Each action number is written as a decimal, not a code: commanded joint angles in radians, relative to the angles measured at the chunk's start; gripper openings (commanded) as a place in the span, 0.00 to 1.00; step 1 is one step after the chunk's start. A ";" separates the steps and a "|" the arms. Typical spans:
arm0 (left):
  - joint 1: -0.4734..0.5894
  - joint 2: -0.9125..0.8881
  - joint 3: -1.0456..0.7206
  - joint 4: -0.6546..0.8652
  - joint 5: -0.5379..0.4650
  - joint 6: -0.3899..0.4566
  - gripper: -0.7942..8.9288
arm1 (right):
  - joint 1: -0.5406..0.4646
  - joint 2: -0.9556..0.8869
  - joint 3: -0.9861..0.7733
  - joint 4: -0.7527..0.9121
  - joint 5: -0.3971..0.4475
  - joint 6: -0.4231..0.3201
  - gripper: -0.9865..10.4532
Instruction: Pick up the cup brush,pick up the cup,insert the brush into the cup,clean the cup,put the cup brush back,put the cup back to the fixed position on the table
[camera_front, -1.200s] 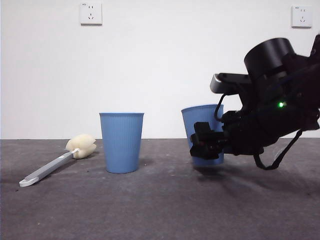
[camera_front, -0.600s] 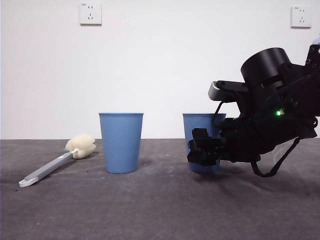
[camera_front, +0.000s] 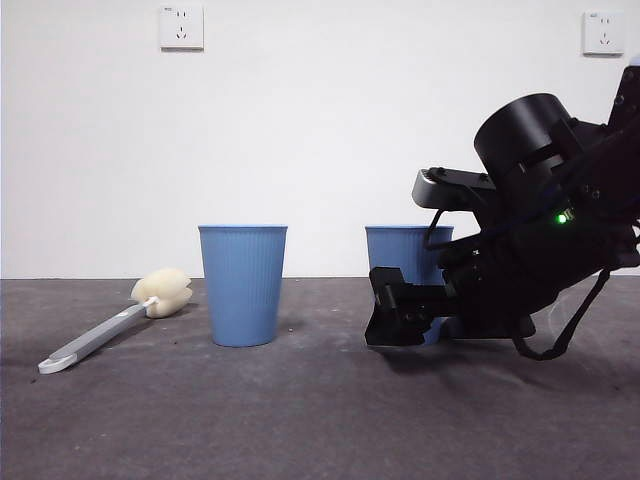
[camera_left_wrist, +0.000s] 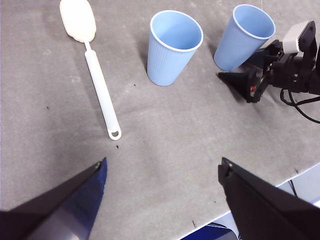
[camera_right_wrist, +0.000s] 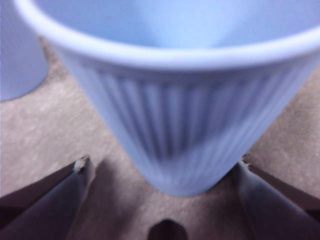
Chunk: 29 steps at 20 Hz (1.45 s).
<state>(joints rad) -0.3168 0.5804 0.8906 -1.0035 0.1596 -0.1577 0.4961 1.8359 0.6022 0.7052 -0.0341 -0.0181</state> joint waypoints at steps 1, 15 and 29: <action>-0.001 0.001 -0.003 0.002 -0.003 0.009 0.47 | 0.001 -0.018 -0.017 -0.073 -0.003 0.026 0.51; -0.001 0.011 -0.003 0.003 -0.002 0.009 0.47 | 0.003 -0.846 0.006 -1.107 -0.187 0.114 0.50; -0.001 0.017 -0.003 0.002 0.062 0.010 0.07 | 0.003 -1.212 0.356 -1.989 -0.185 0.060 0.07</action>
<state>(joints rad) -0.3168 0.5980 0.8906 -1.0035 0.2192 -0.1574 0.4973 0.6231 0.9539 -1.2896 -0.2172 0.0525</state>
